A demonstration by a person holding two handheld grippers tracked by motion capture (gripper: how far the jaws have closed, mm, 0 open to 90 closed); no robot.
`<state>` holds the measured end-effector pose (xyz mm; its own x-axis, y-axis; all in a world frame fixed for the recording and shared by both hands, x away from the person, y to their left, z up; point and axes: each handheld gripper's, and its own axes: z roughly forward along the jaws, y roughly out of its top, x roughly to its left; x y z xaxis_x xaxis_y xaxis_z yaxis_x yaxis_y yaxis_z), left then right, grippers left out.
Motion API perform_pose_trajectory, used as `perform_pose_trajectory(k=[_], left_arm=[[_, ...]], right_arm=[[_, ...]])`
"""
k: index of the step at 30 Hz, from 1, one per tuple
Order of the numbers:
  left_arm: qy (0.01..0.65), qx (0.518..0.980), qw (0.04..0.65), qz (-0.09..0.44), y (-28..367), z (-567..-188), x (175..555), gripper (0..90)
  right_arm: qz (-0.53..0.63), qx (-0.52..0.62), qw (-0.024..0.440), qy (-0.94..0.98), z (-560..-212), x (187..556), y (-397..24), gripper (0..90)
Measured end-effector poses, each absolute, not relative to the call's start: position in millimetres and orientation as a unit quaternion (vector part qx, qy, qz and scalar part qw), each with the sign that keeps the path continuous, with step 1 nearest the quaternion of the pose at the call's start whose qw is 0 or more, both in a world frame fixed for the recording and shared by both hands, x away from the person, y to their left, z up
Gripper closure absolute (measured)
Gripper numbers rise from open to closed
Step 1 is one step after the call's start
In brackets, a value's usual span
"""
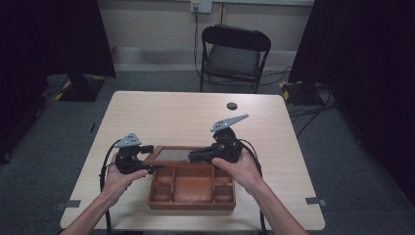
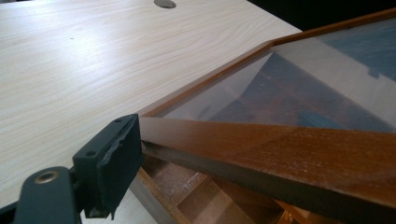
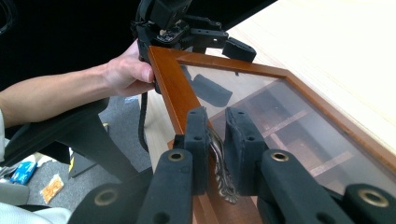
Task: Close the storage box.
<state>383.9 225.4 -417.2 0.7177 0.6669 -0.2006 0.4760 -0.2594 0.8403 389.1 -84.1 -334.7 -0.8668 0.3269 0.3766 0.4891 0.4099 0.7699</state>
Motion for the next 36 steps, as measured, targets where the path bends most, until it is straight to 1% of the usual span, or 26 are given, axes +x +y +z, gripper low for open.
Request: perform_pose_trajectory(k=[6, 11, 18, 20, 23, 25, 27, 29, 33, 36], left_arm=[[0.369, 0.79, 0.48, 0.097, 224, -422, 392, 16.3], [0.373, 0.788, 0.482, 0.088, 226, -425, 391, 17.4], [0.375, 0.791, 0.475, 0.09, 227, -428, 389, 18.1], [0.376, 0.792, 0.473, 0.085, 227, -430, 390, 18.6], [0.376, 0.793, 0.472, 0.087, 227, -430, 389, 19.0], [0.374, 0.794, 0.472, 0.084, 227, -430, 390, 19.1], [0.375, 0.794, 0.47, 0.086, 227, -431, 389, 19.1], [0.373, 0.797, 0.467, 0.087, 227, -431, 390, 19.2], [0.371, 0.799, 0.464, 0.085, 226, -433, 390, 19.2], [0.36, 0.809, 0.452, 0.104, 225, -433, 389, 20.4]], right_arm=[[-0.488, -0.243, 0.082, -0.834, -341, 398, -87, 80.8], [-0.488, -0.241, 0.084, -0.835, -346, 402, -88, 81.1], [-0.48, -0.244, 0.091, -0.838, -351, 402, -87, 81.0], [-0.477, -0.248, 0.098, -0.837, -352, 403, -88, 79.9], [-0.476, -0.258, 0.104, -0.834, -355, 405, -88, 74.7], [-0.476, -0.26, 0.106, -0.833, -356, 405, -88, 74.7], [-0.475, -0.26, 0.108, -0.834, -356, 405, -88, 76.3], [-0.476, -0.256, 0.114, -0.833, -357, 405, -88, 80.3], [-0.473, -0.254, 0.115, -0.836, -358, 405, -88, 81.0], [-0.471, -0.254, 0.118, -0.836, -360, 405, -88, 81.0]])
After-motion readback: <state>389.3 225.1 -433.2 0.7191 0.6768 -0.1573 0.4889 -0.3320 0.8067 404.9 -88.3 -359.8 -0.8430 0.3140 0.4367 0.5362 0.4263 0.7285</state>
